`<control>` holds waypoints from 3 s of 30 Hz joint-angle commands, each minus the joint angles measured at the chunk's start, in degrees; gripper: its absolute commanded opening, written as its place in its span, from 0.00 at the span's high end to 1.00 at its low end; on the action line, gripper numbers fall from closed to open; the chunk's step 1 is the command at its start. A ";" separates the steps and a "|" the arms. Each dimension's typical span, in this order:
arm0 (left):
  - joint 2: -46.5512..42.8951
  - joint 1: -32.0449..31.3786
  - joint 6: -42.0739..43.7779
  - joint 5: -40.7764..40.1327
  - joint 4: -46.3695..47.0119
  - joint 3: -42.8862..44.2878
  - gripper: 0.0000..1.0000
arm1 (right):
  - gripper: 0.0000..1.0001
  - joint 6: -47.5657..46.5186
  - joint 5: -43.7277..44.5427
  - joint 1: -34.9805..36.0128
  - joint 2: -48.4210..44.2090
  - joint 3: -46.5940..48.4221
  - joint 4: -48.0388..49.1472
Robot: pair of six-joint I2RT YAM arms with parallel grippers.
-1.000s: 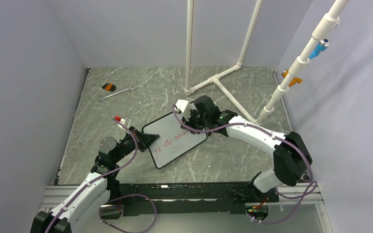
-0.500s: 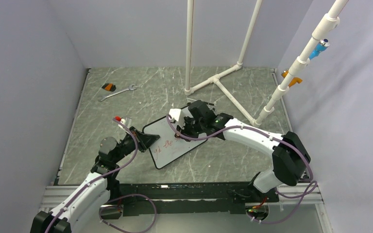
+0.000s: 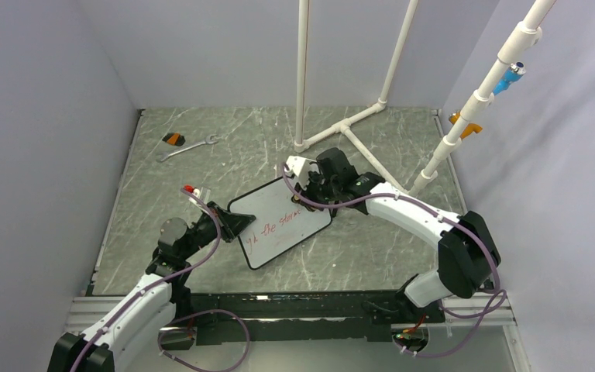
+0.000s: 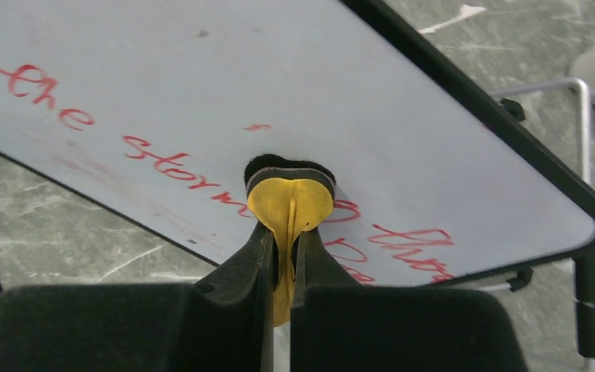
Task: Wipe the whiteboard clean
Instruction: Erase the whiteboard at the center of the board.
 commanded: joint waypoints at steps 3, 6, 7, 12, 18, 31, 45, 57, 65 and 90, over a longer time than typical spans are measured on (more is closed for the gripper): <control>-0.29 -0.73 0.50 4.80 3.42 0.92 1.00 | 1.00 -4.15 -8.35 5.21 0.99 0.84 -2.00; -0.27 -0.73 0.50 4.83 3.25 1.03 1.00 | 1.00 -4.19 -7.00 7.13 2.28 1.27 -1.93; -0.21 -0.73 0.42 4.82 3.27 1.02 1.00 | 1.00 -3.87 -6.23 7.24 2.42 1.40 -1.69; -0.33 -0.73 0.59 4.83 2.97 0.97 1.00 | 1.00 -1.95 1.33 5.52 1.13 1.09 1.03; -0.32 -0.73 0.70 4.77 2.35 1.17 1.00 | 1.00 -0.39 7.06 0.95 -1.11 -0.16 3.69; -0.29 -0.73 -0.05 4.40 2.65 0.59 1.00 | 1.00 -0.66 1.79 8.18 2.73 1.94 1.60; 1.98 -0.73 0.25 5.79 4.80 0.43 1.00 | 1.00 5.75 7.13 3.04 0.41 0.22 8.16; 0.67 -0.73 0.63 6.05 3.34 0.48 1.00 | 1.00 7.21 10.52 4.56 1.71 2.28 7.93; 0.35 -0.73 1.37 6.76 2.29 0.91 1.00 | 1.00 5.34 5.22 1.71 1.48 1.24 6.74; -1.48 -0.78 2.64 8.33 0.45 1.07 1.00 | 1.00 1.30 0.29 2.25 2.38 1.39 3.62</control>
